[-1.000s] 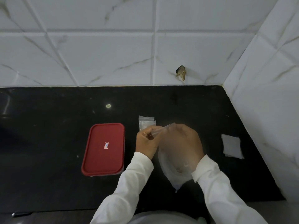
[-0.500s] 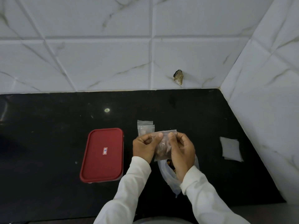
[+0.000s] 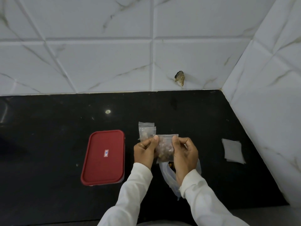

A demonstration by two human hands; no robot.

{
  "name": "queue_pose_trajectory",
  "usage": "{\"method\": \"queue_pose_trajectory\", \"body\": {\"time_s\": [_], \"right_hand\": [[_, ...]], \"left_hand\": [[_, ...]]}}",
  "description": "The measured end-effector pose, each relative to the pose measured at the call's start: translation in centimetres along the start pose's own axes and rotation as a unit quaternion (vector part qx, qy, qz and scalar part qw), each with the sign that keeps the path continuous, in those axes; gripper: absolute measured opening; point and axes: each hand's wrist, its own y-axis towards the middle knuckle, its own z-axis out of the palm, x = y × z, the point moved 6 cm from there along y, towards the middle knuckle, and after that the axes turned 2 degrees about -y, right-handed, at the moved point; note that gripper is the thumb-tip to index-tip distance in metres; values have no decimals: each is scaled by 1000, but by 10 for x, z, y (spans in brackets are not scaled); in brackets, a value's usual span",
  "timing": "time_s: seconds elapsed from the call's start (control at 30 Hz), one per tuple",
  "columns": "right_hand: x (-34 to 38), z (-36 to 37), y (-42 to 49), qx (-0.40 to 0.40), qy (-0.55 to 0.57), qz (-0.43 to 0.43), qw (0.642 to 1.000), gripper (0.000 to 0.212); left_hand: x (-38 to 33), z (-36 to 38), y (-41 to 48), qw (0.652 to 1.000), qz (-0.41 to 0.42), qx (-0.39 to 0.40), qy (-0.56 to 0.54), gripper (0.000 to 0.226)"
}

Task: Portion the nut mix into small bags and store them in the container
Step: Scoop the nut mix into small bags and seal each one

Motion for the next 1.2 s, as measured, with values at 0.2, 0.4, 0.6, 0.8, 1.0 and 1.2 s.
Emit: {"method": "queue_pose_trajectory", "body": {"time_s": [0.2, 0.4, 0.6, 0.8, 1.0, 1.2], "right_hand": [[-7, 5, -3, 34, -45, -13, 998, 15], [-11, 6, -5, -1, -92, -27, 995, 18], [-21, 20, -7, 86, -151, -31, 984, 18], [-27, 26, -4, 179, -202, -16, 963, 9], [-32, 35, 19, 140, -198, -7, 970, 16], [-35, 45, 34, 140, -254, -1, 957, 15]], "left_hand": [[-16, -9, -5, 983, 119, -78, 113, 16], [-19, -6, -15, 978, 149, -18, 143, 13], [-9, -23, -4, 977, 133, -26, 164, 10], [-3, -30, 5, 973, 140, -37, 181, 6], [10, -41, 18, 968, 130, -70, 203, 10], [15, -40, 33, 962, 123, -114, 217, 9]]}}
